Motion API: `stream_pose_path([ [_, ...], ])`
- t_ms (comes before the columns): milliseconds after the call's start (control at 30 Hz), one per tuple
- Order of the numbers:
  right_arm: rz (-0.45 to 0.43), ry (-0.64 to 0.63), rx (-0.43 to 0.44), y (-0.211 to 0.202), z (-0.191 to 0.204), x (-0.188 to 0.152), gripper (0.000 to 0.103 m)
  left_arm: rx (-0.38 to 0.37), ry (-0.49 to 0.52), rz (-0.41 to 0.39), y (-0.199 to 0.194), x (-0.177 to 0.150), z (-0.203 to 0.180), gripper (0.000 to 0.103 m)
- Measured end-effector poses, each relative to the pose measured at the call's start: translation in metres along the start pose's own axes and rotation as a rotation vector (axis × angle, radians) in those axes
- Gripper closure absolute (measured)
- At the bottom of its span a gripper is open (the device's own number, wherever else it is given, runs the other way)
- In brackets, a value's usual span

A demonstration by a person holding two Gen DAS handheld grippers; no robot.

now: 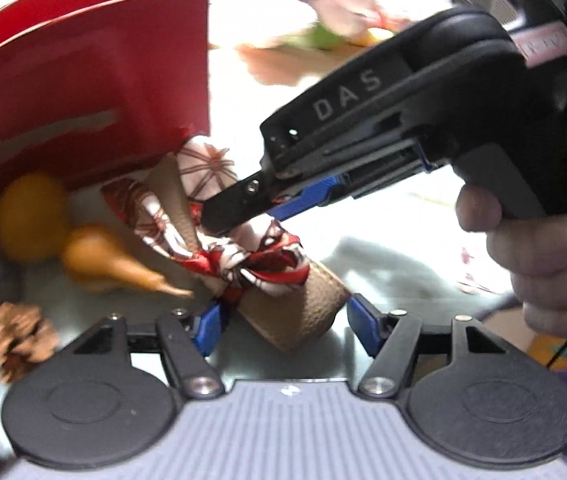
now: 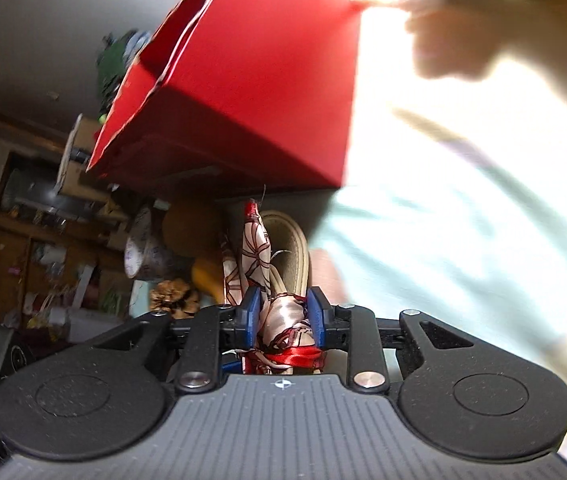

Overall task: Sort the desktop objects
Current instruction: 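Close the right gripper on the ribbon-tied strap bundle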

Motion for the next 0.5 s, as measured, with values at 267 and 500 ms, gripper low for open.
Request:
stream_pose_path([
  [267,-0.066,0.127,-0.056,-0.019,-0.04,-0.016,0.078,-0.088,0.049,0.017,0.012,0.002,-0.021,0.034],
  [500,-0.076,0.117,-0.037,-0.018,-0.04,-0.012,0.066,-0.079,0.029,0.025,0.014,0.011,-0.018,0.025],
])
Point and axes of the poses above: each gripper's, at about its wrist camera, not at the fingertips, and y roughly the way its jaws point, z to its left, x to its top, the point moved 4 cm from there along y, roughly the way its jaws point, and after that the axes turned 12 degrees about -x, right-handed, at the moved point
